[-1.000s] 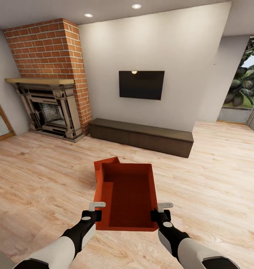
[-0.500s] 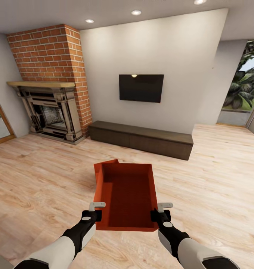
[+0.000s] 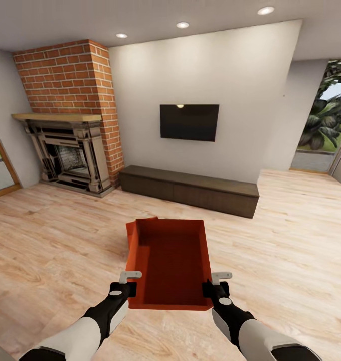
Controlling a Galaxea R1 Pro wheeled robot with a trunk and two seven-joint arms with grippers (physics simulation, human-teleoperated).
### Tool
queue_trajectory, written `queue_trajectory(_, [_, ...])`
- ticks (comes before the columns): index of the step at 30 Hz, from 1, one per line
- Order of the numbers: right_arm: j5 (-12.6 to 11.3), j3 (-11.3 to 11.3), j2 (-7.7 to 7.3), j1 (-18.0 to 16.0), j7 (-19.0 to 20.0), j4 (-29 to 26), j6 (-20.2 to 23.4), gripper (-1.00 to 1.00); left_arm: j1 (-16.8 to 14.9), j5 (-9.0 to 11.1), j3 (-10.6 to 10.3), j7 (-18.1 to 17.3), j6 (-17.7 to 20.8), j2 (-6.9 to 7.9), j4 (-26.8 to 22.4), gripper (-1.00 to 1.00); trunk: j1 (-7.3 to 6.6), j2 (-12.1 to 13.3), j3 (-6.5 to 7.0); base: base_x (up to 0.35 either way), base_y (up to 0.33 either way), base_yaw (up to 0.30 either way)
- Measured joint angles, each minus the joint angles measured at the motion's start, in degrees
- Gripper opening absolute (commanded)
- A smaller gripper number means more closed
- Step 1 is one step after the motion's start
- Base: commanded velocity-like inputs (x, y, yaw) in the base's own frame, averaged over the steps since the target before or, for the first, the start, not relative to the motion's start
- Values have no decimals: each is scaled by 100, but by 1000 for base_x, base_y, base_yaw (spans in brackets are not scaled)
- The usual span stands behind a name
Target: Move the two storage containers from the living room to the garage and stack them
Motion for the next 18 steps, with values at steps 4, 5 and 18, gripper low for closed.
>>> queue_trajectory(4, [-4, 1, 1, 0, 0, 0, -2, -100, 0, -2, 1, -2, 0, 2, -1, -100, 0, 0, 34, 0, 0, 0])
queue_trajectory(5, [-3, -1, 2, 0, 0, 0, -2, -100, 0, -3, 1, -3, 0, 2, -2, -100, 0, 0, 43, 0, 0, 0])
queue_trajectory(18, [-5, 0, 4, 0, -2, 0, -3, -100, 0, -3, 1, -6, 0, 5, -3, -100, 0, 0, 153, 0, 0, 0])
